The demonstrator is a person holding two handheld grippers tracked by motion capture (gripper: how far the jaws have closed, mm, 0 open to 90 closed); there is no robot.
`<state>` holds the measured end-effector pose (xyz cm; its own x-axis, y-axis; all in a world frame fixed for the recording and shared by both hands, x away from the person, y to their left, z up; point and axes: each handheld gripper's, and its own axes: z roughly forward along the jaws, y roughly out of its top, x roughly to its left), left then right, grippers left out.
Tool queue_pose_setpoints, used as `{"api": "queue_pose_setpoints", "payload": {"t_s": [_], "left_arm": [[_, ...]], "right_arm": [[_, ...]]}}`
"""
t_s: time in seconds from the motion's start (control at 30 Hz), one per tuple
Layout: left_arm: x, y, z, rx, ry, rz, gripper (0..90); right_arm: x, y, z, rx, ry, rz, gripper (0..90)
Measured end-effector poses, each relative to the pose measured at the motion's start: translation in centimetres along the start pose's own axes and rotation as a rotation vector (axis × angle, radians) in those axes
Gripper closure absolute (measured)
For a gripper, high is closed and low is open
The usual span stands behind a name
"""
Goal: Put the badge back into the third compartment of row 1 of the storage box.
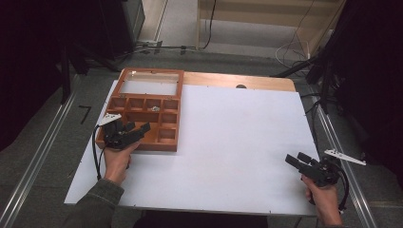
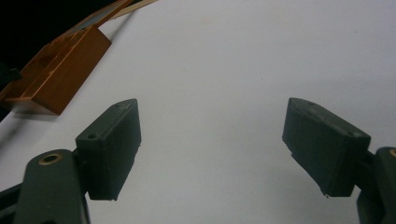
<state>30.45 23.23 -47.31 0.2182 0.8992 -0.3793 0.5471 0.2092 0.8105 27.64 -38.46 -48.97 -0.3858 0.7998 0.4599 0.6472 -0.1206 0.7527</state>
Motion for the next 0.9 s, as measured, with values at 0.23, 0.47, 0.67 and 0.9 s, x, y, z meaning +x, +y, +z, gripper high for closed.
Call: {"api": "queue_pose_setpoints", "payload": {"t_s": [0.23,0.47,0.67,0.9], "left_arm": [[0.1,-0.6,-1.2,-0.017,-0.015,-0.003,29.1],[-0.2,-1.2,-2.1,-0.023,-0.031,0.006,29.1],[-0.3,-1.9,-2.9,-0.026,-0.046,0.001,29.1],[-0.3,-2.9,-3.8,-0.028,-0.058,-0.003,29.1]], "right_arm": [[0.1,0.0,0.1,0.003,0.000,-0.001,17.5],[0.1,0.0,0.1,0.005,-0.001,0.000,17.5],[0.1,0.0,0.1,0.004,0.000,-0.002,17.5],[0.1,0.0,0.1,0.003,-0.001,-0.002,17.5]]}}
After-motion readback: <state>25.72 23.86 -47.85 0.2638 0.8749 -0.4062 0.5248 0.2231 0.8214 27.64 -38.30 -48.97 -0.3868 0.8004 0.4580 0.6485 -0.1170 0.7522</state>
